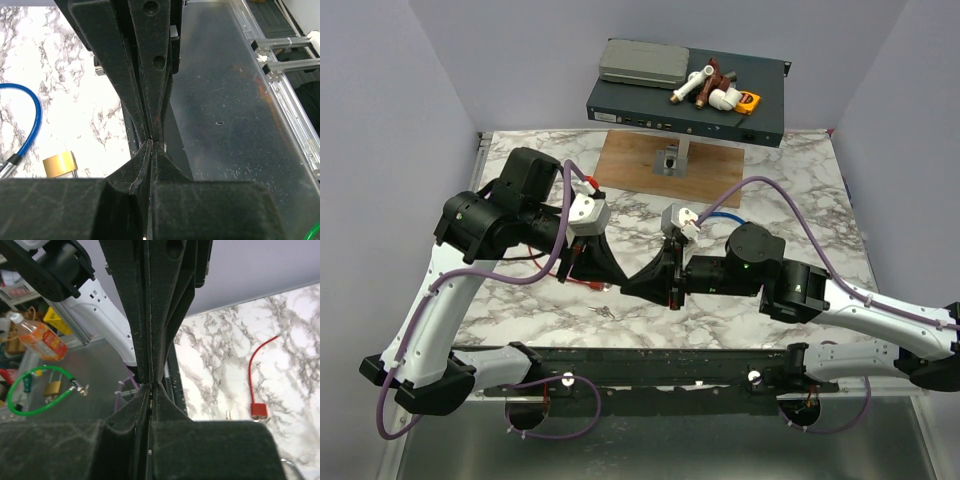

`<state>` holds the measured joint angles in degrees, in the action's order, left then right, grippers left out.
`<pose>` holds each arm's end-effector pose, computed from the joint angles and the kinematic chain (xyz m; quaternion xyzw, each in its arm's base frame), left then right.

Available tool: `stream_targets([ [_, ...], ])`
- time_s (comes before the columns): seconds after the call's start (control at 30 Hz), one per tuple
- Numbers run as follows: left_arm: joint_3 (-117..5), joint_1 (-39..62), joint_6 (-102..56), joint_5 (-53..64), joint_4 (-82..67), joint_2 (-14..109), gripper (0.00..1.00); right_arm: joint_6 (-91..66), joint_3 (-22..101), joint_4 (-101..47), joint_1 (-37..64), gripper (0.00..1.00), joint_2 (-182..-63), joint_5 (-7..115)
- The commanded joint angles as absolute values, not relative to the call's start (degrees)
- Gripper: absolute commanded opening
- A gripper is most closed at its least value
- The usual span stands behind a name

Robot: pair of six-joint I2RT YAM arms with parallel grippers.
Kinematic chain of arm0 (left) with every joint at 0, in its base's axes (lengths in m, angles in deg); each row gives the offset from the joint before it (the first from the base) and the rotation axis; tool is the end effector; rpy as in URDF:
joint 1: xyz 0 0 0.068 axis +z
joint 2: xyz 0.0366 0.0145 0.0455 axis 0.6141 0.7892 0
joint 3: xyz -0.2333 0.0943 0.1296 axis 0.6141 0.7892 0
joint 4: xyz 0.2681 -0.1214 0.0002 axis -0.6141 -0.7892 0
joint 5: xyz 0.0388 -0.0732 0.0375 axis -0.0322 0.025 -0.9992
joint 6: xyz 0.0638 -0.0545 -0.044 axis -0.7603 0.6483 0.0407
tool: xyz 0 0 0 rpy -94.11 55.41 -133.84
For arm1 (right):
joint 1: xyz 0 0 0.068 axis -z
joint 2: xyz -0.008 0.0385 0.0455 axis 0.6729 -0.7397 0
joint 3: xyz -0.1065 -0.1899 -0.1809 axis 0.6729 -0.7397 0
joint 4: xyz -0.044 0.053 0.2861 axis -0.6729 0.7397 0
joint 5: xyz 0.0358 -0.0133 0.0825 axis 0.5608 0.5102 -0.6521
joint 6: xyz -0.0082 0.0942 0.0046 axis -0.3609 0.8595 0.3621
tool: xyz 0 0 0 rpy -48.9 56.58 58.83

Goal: Unlock with the key
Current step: Adjust the key, then pick up the lock from the center of the board.

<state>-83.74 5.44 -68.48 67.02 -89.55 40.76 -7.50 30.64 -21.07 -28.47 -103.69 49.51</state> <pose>0.1246 -0.1744 0.4866 0.5892 0.5332 -0.5302 0.2958 0.0905 0.3129 0.4301 -0.4174 0.5905 0.5091 0.4668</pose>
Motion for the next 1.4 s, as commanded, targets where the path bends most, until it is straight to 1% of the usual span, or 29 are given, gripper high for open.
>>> stream_targets([
  [0.0,-83.62,5.39,-68.84,69.43,-90.72,39.73,0.0,-8.92,31.98,-21.99,-27.56,0.01,-103.91,49.49],
  [0.23,-83.65,5.38,-66.93,68.0,-89.32,39.93,0.0,-7.56,30.87,-18.92,-26.67,0.0,-101.93,49.84],
  [0.27,-83.64,5.49,-65.62,67.28,-88.39,40.11,0.03,-7.16,30.78,-17.98,-26.49,0.01,-101.42,50.15],
  [0.3,-83.69,5.57,-64.92,66.11,-87.84,40.4,0.18,-6.79,30.74,-16.98,-26.41,0.01,-101.05,50.82],
  [0.33,-83.65,5.71,-64.17,65.15,-87.22,40.59,0.36,-6.39,30.65,-15.6,-26.32,0.01,-100.51,51.2],
  [0.37,-83.51,6.03,-63.74,63.9,-86.61,40.67,0.5,-6.09,30.57,-14.12,-26.27,0.01,-100.06,51.83],
  [0.47,-82.18,6.71,-64.23,60.73,-84.9,41.23,0.59,-5.34,29.81,-10.48,-26.23,0.01,-98.37,53.84],
  [0.5,-81.42,6.97,-64.25,59.45,-83.85,41.47,0.67,-4.8,29.37,-9.17,-26.24,0.01,-97.65,54.92],
  [0.53,-80.14,7.13,-63.86,57.04,-82.54,41.63,0.78,-4.4,29.05,-7.94,-26.19,0.01,-96.99,55.93],
  [0.57,-78.6,7.15,-63.46,54.29,-80.13,41.85,0.94,-3.87,28.81,-6.51,-26.19,0.01,-96.37,57.21],
  [0.6,-76.13,7.13,-63.39,51.38,-78.22,42.07,0.98,-3.5,28.88,-4.92,-26.24,0.01,-95.96,58.51],
  [0.77,-63.97,7.13,-59.84,37.78,-65.02,46.37,0.98,0.62,29.46,2.72,-26.24,0.01,-93.19,67.74],
  [0.87,-57.27,6.13,-56.84,32.09,-55.28,49.09,0.98,3.4,29.5,5.08,-26.19,0.01,-90.12,74.0],
  [0.97,-54.01,2.37,-55.97,26.83,-49.92,52.65,0.98,5.17,29.85,5.91,-26.23,0.01,-87.4,79.26],
  [1.13,-49.93,-1.74,-53.84,23.19,-41.66,59.7,0.99,4.59,30.9,5.54,-26.23,0.01,-85.65,84.94],
  [1.27,-45.31,-4.54,-53.15,19.01,-34.56,64.05,0.98,2.49,31.18,4.61,-26.21,0.01,-83.9,87.23],
  [1.3,-46.09,-5.48,-52.43,16.13,-34.64,65.27,0.98,1.77,31.31,4.5,-26.25,0.01,-83.77,87.78],
  [1.37,-46.19,-6.54,-51.26,14.18,-32.33,66.2,0.99,0.84,31.61,4.46,-26.25,0.01,-83.67,88.29],
])
